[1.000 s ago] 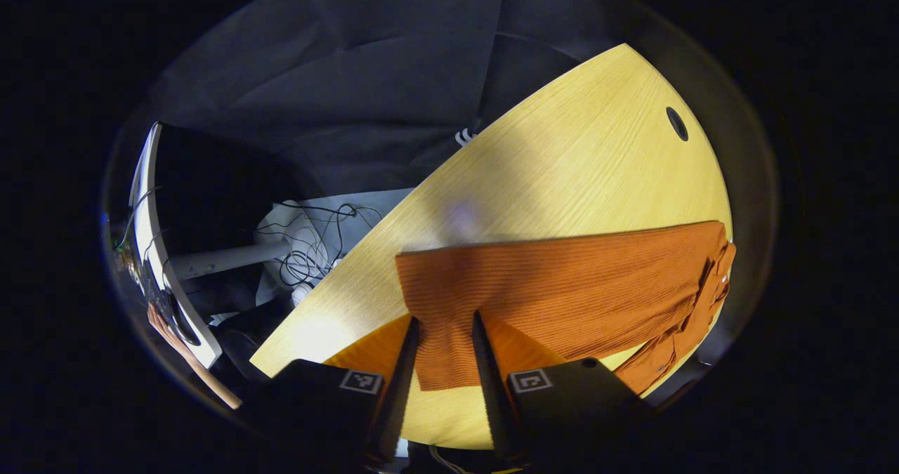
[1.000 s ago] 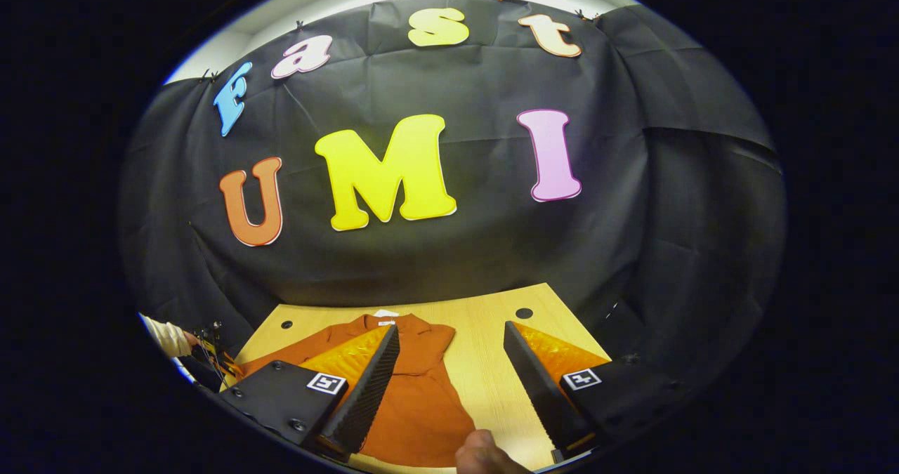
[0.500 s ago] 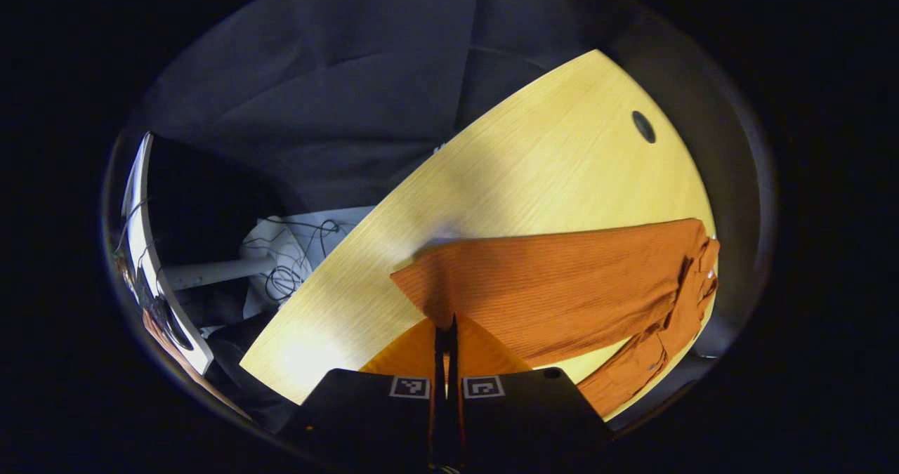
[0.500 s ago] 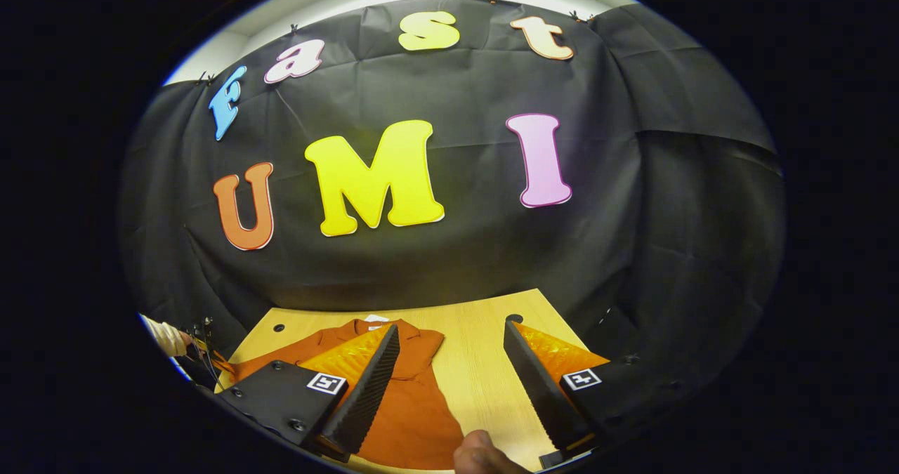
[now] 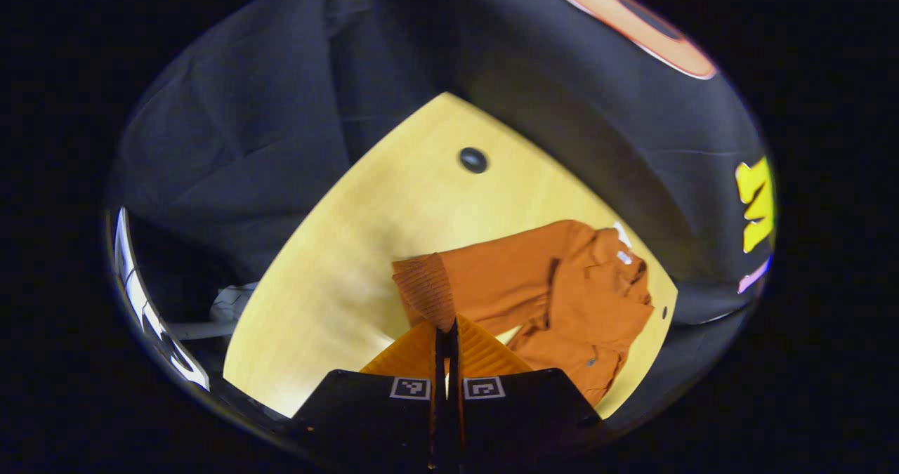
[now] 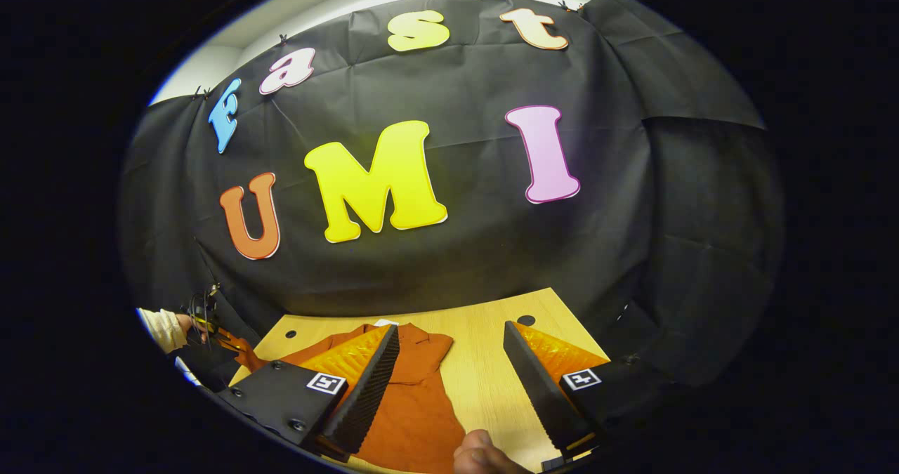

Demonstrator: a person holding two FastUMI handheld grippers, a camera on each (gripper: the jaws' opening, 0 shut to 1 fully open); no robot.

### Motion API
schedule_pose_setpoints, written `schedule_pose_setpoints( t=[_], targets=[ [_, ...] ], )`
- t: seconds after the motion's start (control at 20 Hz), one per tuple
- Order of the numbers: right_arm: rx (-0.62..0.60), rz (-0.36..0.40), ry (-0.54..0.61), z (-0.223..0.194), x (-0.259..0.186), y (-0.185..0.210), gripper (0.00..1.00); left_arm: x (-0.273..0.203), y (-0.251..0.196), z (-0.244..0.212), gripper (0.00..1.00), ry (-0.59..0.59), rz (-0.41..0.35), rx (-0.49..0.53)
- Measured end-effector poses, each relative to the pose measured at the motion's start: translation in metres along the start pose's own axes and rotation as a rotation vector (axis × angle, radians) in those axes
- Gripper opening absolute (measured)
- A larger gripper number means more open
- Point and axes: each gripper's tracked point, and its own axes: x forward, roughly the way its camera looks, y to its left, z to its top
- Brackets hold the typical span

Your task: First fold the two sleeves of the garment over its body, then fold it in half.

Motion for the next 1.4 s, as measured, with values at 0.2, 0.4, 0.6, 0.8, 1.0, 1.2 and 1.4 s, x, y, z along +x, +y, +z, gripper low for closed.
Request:
schedule_pose_setpoints(
  t=[0.2, 0.4, 0.6, 0.8, 1.0, 1.2, 1.4],
  targets=[
    [0.004, -0.007, -0.002, 0.005, 0.001, -0.023, 0.95, 0.009, -0.11, -0.015, 0.03, -0.022, -0.12, 0.137],
    [0.004, -0.018, -0.003, 0.005, -0.012, -0.052, 0.95, 0.028, -0.22, -0.047, 0.03, 0.005, -0.237, 0.284],
    [0.024, -0.042, -0.005, 0.004, -0.019, -0.085, 0.95, 0.061, -0.313, -0.085, 0.03, 0.054, -0.326, 0.315],
    [-0.005, -0.054, 0.012, -0.002, -0.021, -0.11, 0.95, 0.09, -0.377, -0.129, 0.03, 0.094, -0.415, 0.319],
    [0.008, -0.047, 0.024, -0.007, -0.019, -0.116, 0.95, 0.11, -0.405, -0.157, 0.03, 0.132, -0.422, 0.272],
    [0.03, -0.062, 0.051, -0.017, -0.016, -0.125, 0.95, 0.12, -0.412, -0.173, 0.04, 0.177, -0.423, 0.236],
    [0.038, -0.078, 0.013, -0.006, -0.015, -0.131, 0.91, 0.109, -0.423, -0.175, 0.15, 0.192, -0.523, 0.139]
  ],
)
